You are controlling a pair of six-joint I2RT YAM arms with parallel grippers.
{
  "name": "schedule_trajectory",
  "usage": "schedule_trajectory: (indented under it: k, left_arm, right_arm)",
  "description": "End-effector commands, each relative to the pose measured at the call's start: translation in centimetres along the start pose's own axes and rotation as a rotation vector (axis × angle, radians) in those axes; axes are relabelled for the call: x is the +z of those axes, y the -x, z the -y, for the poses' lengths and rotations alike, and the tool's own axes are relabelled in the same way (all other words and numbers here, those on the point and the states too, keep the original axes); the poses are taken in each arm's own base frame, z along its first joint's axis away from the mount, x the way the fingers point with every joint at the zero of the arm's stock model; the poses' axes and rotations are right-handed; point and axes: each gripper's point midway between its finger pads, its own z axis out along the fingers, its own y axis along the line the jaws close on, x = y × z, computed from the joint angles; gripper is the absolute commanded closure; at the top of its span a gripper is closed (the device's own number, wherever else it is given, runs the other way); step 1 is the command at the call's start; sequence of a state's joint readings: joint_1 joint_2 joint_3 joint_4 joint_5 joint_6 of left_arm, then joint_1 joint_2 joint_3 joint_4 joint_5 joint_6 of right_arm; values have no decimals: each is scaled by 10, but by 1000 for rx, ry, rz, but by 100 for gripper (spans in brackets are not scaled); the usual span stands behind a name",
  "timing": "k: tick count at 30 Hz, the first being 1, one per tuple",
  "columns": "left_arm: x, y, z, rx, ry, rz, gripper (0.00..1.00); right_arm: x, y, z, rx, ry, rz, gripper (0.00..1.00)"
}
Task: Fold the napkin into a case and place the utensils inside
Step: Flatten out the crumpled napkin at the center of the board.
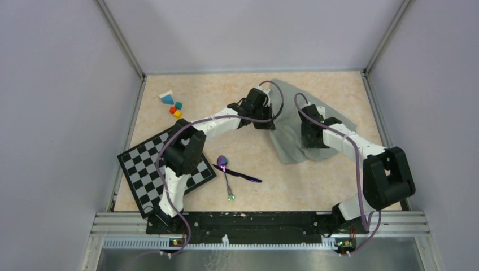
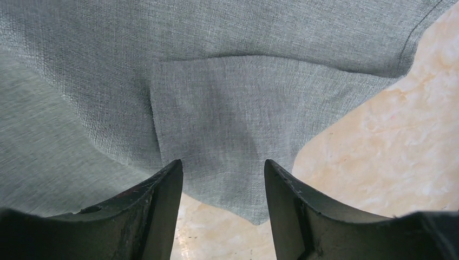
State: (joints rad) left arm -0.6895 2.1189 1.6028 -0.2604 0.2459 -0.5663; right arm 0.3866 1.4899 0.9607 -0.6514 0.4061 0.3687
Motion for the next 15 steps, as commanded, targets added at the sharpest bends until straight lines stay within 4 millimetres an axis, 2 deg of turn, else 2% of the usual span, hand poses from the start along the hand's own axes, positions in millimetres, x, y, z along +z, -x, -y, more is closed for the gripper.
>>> schedule_trajectory:
  k: [1,5,9,11,13,15]
  left_arm:
    - [-46,27,28,46,-54,88,100]
    - [-50,25,34,37,-83,75,100]
    - [-51,25,34,40,-79,76,100]
    - [-52,25,33,42,-73,79,100]
    - [-54,25,32,45,-69,81,100]
    - [-58,26,28,42,-55,83,100]
  right_arm:
    - [-4,8,-10,-12,16,31,43]
    - [-10,10,-30,-34,61,52,40]
    - [0,5,-53,-4,143,19,39]
    - [8,3,-57,12,136,5,39]
    - [17,-1,-47,28,61,-3,42]
    - [23,-6,-24,60,-60,-24,56]
